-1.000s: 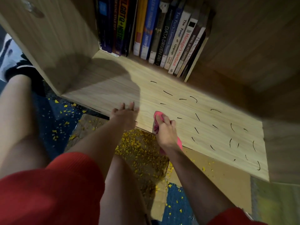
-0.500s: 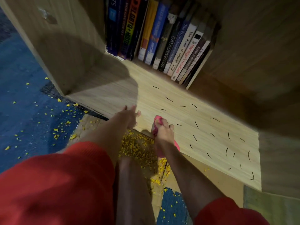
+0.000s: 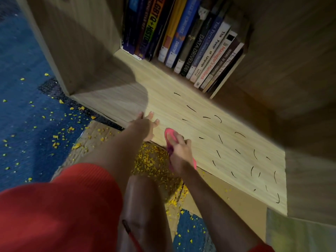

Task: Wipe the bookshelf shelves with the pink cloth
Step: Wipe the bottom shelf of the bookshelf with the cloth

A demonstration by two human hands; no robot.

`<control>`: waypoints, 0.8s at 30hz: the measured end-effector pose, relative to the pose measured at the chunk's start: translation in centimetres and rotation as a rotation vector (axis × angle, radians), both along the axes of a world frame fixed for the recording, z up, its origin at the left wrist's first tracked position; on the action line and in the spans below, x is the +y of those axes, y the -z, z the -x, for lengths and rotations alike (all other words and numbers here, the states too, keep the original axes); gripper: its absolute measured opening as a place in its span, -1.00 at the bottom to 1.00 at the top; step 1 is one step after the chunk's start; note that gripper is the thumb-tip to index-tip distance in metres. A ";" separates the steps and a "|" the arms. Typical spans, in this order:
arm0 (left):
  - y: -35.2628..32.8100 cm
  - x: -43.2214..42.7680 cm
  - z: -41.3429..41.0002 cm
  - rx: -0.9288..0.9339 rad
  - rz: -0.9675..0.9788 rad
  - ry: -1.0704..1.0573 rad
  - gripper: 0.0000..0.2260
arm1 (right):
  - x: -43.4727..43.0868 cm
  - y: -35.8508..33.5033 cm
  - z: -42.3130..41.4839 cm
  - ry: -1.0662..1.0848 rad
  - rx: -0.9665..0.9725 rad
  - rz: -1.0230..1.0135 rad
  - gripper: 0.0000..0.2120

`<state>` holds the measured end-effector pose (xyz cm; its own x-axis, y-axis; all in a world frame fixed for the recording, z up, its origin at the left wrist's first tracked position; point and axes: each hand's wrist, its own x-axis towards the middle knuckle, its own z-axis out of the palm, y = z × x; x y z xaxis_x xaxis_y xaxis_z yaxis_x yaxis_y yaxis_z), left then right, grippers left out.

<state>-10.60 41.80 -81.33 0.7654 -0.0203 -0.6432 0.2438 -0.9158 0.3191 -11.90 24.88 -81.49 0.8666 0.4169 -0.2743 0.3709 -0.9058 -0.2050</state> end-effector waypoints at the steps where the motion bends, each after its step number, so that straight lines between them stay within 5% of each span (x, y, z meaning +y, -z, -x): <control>1: -0.1 0.0 0.1 -0.012 -0.004 0.011 -0.41 | -0.6 -0.6 -0.6 0.029 0.018 -0.025 -0.49; 5: 0.4 0.3 0.4 -0.020 0.009 0.024 -0.39 | 1.4 0.1 -3.2 0.171 -0.085 -0.048 -0.62; 11: 1.1 0.9 0.1 -0.039 0.028 0.061 -0.39 | 1.8 0.6 -0.2 -0.019 -0.035 -0.089 -0.41; 17: 0.8 0.7 0.6 -0.062 0.000 0.084 -0.40 | 1.1 0.3 -2.7 0.321 -0.101 0.019 -0.58; 24: -0.4 1.2 0.6 -0.204 -0.127 0.117 -0.40 | -0.9 0.4 0.1 0.107 -0.092 0.072 -0.36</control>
<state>-11.23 42.97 -80.90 0.8766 -0.0447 -0.4792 0.0769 -0.9699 0.2311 -12.05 23.94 -81.88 0.9278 0.3033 -0.2175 0.2859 -0.9522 -0.1079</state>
